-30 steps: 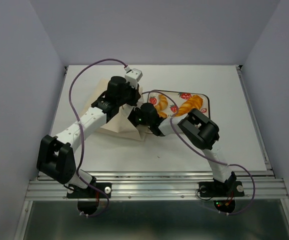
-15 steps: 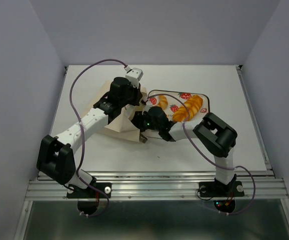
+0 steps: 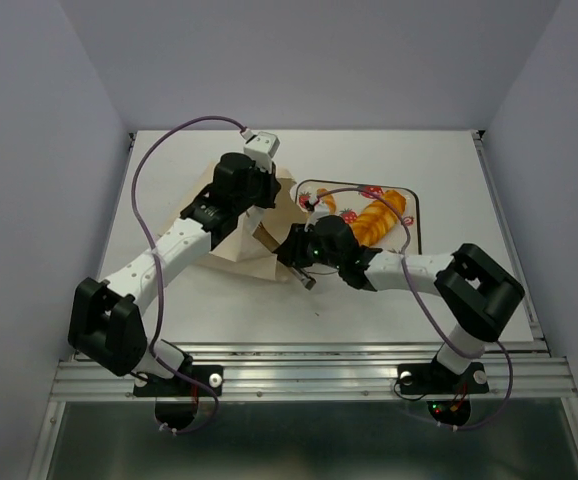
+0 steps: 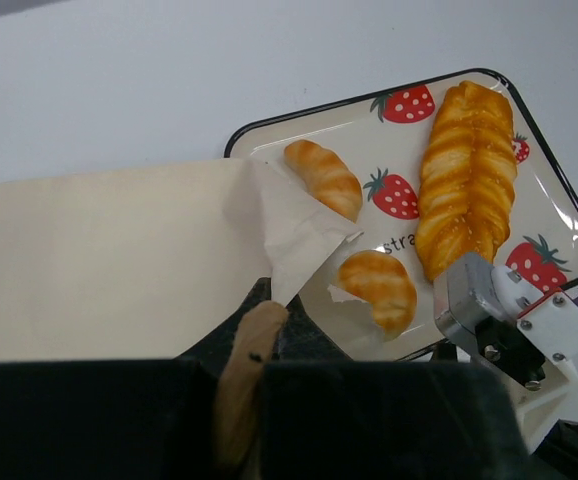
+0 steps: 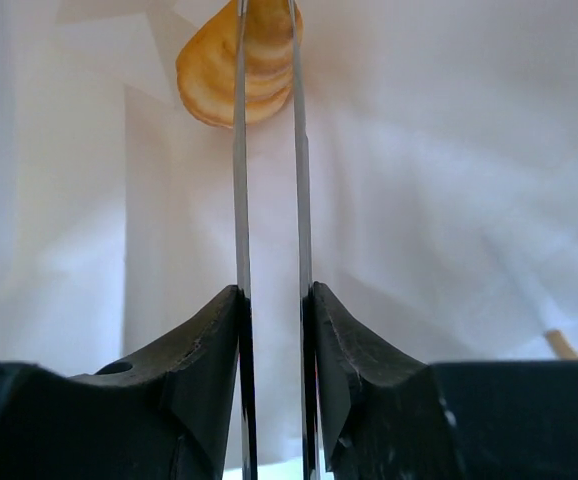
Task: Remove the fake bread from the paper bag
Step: Take out the fake bread from the paper bag.
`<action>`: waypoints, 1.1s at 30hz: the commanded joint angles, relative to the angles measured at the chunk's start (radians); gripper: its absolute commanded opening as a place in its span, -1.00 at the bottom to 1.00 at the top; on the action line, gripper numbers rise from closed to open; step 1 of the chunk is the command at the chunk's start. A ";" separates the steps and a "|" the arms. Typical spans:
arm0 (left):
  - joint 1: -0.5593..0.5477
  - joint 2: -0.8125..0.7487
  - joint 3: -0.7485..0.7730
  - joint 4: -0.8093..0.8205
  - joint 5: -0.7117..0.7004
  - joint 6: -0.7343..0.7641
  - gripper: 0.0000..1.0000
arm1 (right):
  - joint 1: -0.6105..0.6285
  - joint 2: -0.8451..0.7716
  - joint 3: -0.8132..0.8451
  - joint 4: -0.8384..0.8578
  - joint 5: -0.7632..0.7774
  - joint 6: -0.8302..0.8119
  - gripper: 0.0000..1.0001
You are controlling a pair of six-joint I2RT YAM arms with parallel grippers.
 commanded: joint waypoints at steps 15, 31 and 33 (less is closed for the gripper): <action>0.007 -0.083 -0.026 0.064 -0.005 0.002 -1.00 | 0.009 -0.488 -0.202 -0.195 0.202 -0.047 -0.99; 0.010 -0.026 -0.006 0.078 -0.042 -0.039 -1.00 | 0.009 -0.792 -0.233 -0.354 0.277 -0.022 -0.99; 0.012 -0.020 -0.001 0.078 -0.048 -0.045 -1.00 | 0.009 -0.817 -0.227 -0.379 0.291 -0.021 -0.99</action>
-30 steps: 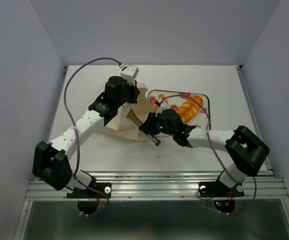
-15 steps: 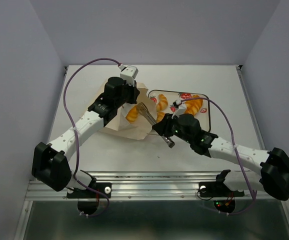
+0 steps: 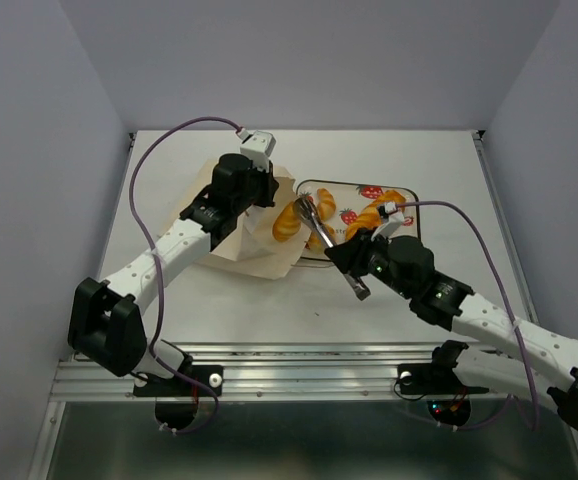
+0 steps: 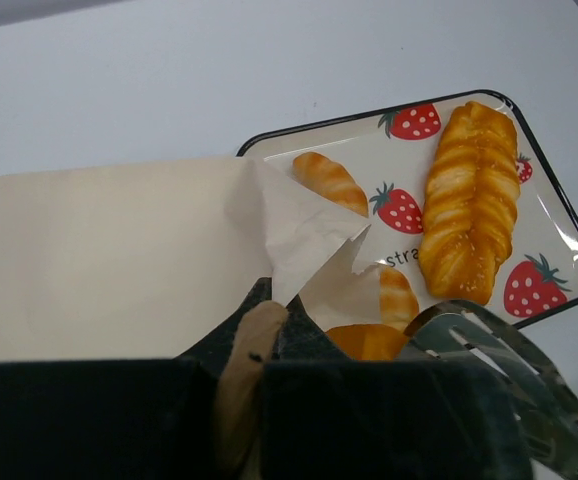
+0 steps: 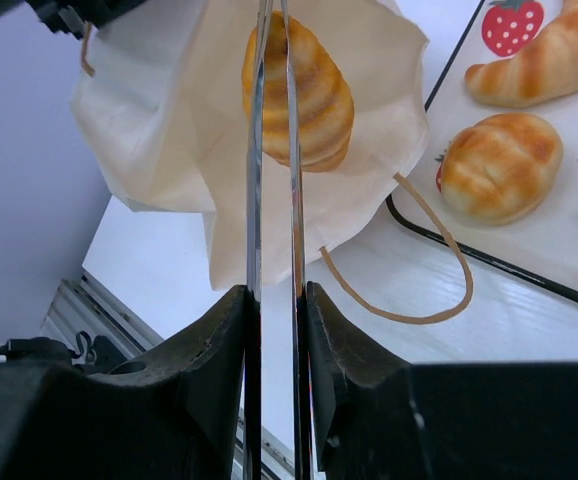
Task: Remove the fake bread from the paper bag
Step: Take out the fake bread from the paper bag, then place the fake bread in the container.
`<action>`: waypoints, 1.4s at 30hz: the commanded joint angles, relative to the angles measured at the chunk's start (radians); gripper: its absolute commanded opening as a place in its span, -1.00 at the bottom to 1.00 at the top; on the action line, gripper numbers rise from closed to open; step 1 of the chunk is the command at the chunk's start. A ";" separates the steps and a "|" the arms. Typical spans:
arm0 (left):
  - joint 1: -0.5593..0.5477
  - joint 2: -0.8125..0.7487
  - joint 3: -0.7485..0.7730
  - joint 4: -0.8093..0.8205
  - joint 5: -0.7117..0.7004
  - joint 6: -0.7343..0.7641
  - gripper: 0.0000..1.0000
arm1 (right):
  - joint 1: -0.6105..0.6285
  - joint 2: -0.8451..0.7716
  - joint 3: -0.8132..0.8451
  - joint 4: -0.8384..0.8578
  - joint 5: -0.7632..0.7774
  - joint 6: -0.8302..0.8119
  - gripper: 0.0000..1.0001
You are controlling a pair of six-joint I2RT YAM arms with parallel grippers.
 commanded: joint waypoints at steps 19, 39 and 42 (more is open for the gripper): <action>0.017 0.054 0.065 0.030 -0.105 -0.057 -1.00 | -0.003 -0.305 0.275 -0.657 0.409 0.021 -0.99; 0.027 0.115 0.125 0.028 -0.103 -0.016 -1.00 | -0.003 -0.064 0.570 -1.353 0.615 0.264 -0.99; 0.033 0.117 0.119 0.031 -0.095 -0.011 -1.00 | -0.003 -0.050 0.575 -1.353 0.642 0.264 -0.99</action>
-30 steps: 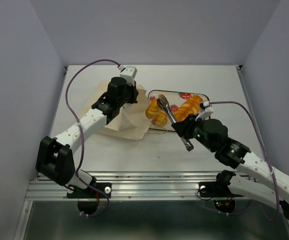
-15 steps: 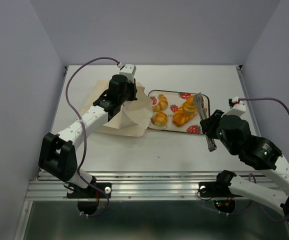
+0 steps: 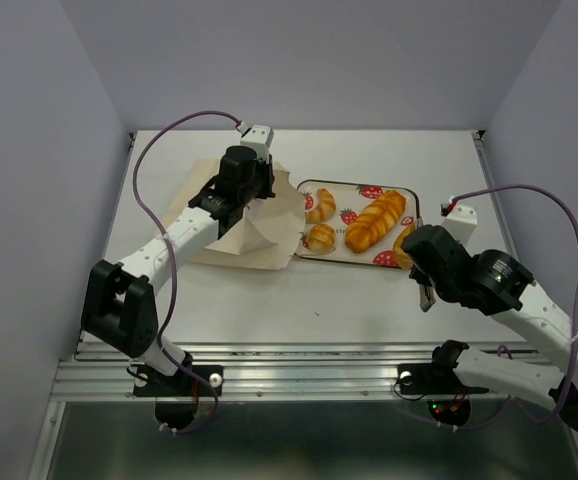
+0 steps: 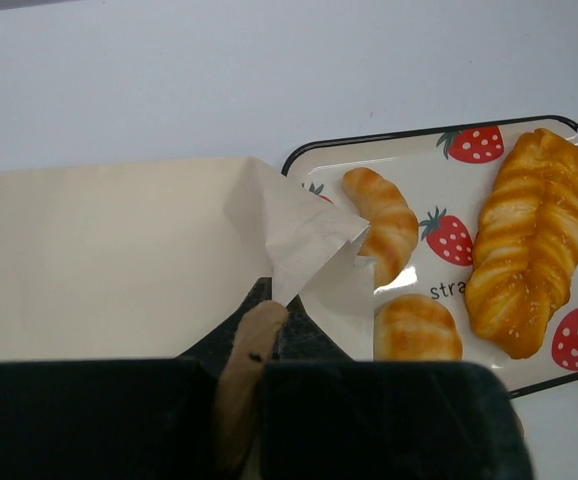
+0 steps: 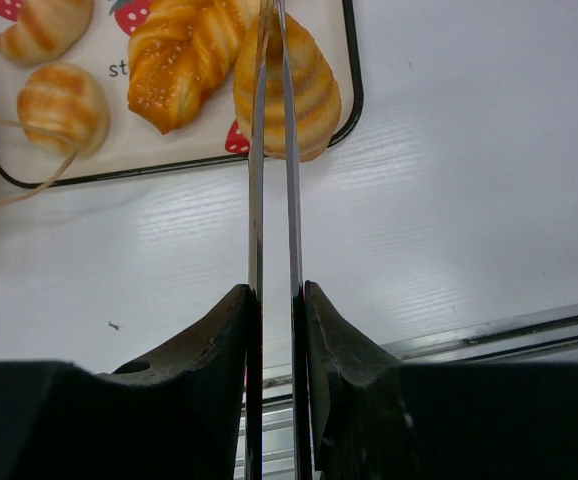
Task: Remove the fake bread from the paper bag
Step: Place the fake bread in the container.
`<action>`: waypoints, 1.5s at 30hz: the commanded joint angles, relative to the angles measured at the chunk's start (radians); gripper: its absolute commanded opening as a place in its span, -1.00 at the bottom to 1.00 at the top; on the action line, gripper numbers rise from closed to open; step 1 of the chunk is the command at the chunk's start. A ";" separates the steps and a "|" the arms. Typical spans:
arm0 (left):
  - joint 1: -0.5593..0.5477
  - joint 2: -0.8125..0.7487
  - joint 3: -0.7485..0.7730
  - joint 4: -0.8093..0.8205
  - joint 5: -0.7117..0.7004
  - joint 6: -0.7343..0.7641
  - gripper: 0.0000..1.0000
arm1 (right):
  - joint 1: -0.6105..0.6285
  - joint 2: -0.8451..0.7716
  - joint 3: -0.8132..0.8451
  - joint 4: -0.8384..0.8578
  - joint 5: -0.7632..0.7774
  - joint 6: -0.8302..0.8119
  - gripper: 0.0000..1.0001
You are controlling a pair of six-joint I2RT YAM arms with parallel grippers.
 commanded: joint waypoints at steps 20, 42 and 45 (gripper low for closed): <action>0.064 0.002 0.019 0.053 0.044 0.037 -1.00 | -0.372 0.148 -0.135 0.420 -0.263 -0.328 -0.99; 0.109 0.025 0.036 0.061 0.079 0.037 -1.00 | -0.489 0.323 -0.129 0.560 -0.323 -0.377 -0.99; 0.112 0.027 0.037 0.061 0.082 0.038 -1.00 | -0.498 0.347 -0.128 0.563 -0.317 -0.368 -0.96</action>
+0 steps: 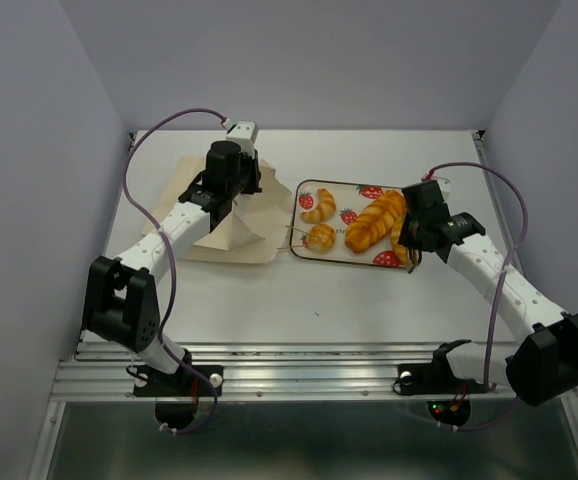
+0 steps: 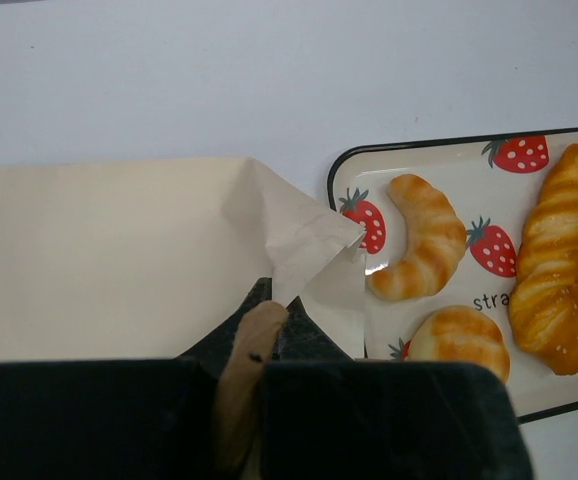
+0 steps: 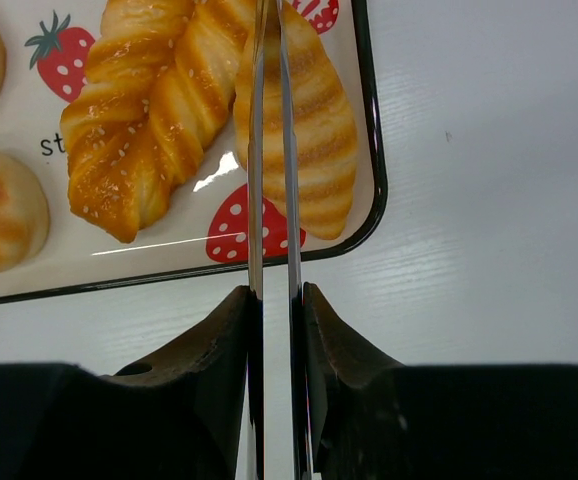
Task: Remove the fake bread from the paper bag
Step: Place the fake bread in the container.
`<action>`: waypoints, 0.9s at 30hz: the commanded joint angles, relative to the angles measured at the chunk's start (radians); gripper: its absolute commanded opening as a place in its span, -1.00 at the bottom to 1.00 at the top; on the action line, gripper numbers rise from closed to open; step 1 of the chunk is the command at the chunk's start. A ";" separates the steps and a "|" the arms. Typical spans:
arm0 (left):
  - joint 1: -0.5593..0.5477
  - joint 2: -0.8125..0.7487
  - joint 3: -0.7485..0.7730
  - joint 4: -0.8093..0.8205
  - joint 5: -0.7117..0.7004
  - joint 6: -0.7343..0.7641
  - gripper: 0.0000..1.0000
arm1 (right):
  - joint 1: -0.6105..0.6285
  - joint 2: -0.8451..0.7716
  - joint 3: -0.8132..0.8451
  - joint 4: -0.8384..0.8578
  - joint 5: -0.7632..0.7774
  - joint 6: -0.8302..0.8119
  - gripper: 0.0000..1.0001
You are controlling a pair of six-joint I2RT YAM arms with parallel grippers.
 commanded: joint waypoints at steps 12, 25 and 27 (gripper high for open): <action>0.020 0.006 0.044 0.052 0.031 0.006 -1.00 | -0.014 0.063 0.063 0.055 0.049 0.027 -0.15; 0.021 -0.010 0.053 0.044 0.033 0.003 -1.00 | -0.014 0.004 0.117 0.081 0.037 0.006 -0.03; 0.023 -0.013 0.054 0.042 0.031 0.002 -1.00 | -0.014 -0.011 0.124 0.100 0.040 0.004 -0.04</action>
